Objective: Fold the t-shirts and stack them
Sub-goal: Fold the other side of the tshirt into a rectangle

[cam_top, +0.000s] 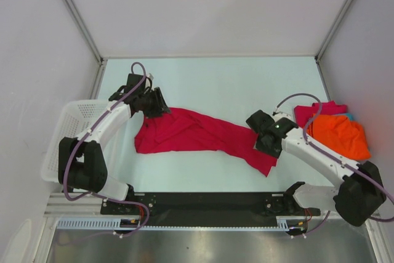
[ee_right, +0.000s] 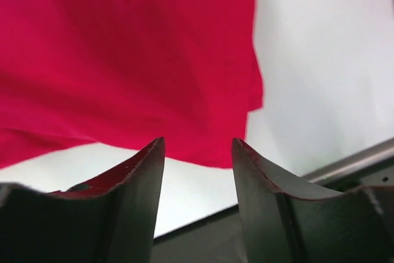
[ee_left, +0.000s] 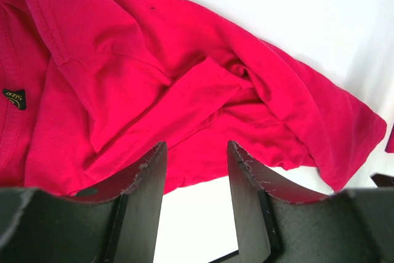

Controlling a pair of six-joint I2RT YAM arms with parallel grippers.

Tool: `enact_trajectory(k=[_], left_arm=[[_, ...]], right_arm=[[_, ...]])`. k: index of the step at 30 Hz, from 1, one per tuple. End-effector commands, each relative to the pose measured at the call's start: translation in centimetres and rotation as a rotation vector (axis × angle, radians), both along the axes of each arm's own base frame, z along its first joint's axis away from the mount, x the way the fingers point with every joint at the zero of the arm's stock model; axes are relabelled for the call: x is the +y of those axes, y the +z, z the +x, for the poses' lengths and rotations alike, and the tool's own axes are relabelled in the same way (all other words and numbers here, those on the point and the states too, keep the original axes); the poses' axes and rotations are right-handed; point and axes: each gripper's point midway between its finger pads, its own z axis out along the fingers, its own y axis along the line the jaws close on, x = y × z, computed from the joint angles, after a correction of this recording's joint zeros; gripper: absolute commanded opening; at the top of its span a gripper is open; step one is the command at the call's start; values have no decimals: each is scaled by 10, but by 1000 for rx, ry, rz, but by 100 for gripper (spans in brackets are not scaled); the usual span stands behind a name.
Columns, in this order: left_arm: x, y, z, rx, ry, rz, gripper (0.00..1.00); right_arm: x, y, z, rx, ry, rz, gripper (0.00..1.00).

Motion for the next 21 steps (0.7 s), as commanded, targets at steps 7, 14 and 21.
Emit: enact_trajectory(k=[7, 14, 21], left_arm=[[6, 11, 1, -38, -15, 26, 49], [6, 4, 2, -25, -19, 33, 49], [6, 2, 1, -21, -32, 36, 49]], right_arm=[[-1, -30, 55, -21, -4, 2, 56], [-23, -26, 62, -63, -56, 49, 60], [-37, -30, 59, -105, -145, 139, 58]])
